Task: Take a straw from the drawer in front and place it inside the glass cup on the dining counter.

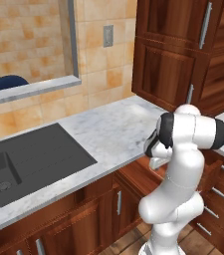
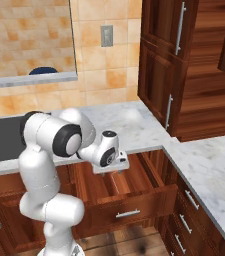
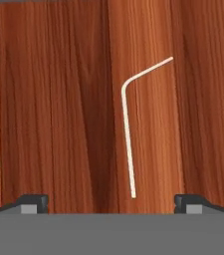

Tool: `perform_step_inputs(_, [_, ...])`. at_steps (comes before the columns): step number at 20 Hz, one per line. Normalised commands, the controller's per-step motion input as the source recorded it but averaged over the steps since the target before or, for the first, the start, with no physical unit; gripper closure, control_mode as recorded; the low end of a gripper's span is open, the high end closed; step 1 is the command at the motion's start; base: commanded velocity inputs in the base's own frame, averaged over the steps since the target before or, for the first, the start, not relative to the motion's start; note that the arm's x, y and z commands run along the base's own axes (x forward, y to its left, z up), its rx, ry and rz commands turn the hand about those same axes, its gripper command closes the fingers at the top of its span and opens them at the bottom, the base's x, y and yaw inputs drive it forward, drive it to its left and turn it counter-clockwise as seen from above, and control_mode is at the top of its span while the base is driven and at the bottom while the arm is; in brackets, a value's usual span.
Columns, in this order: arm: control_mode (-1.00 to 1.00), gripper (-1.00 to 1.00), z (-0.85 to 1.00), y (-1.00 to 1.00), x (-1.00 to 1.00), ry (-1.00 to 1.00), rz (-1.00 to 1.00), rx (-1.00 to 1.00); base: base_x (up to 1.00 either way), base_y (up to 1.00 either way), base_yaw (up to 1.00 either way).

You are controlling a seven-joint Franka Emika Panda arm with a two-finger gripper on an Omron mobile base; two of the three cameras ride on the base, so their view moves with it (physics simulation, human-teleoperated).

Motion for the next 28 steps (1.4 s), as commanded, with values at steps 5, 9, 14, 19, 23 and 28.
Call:
perform_step_inputs(5, [-1.0, -1.0, -0.33, 0.0, 0.23, -0.03, 0.11, 0.0, 0.0, 0.0, 0.0])
perform_step_inputs(9, [-1.0, -1.0, -0.23, 0.0, 0.15, 0.0, 0.08, 0.0, 0.0, 0.0, 0.0])
perform_step_inputs(14, [-1.0, -1.0, -0.15, 0.0, 0.26, 0.0, 0.05, 0.0, 0.0, 0.0, 0.0])
perform_step_inputs(19, [-1.0, -1.0, -0.18, 0.0, 0.2, 0.0, 0.02, 0.0, 0.0, 0.0, 0.0])
perform_step_inputs(23, [-1.0, -1.0, -0.22, 0.0, 0.18, 0.0, 0.01, 0.01, 0.0, 0.0, 0.0])
perform_step_inputs(28, [-1.0, -1.0, -0.22, 0.0, 0.09, 0.01, 0.0, 0.01, 0.0, 0.0, 0.0])
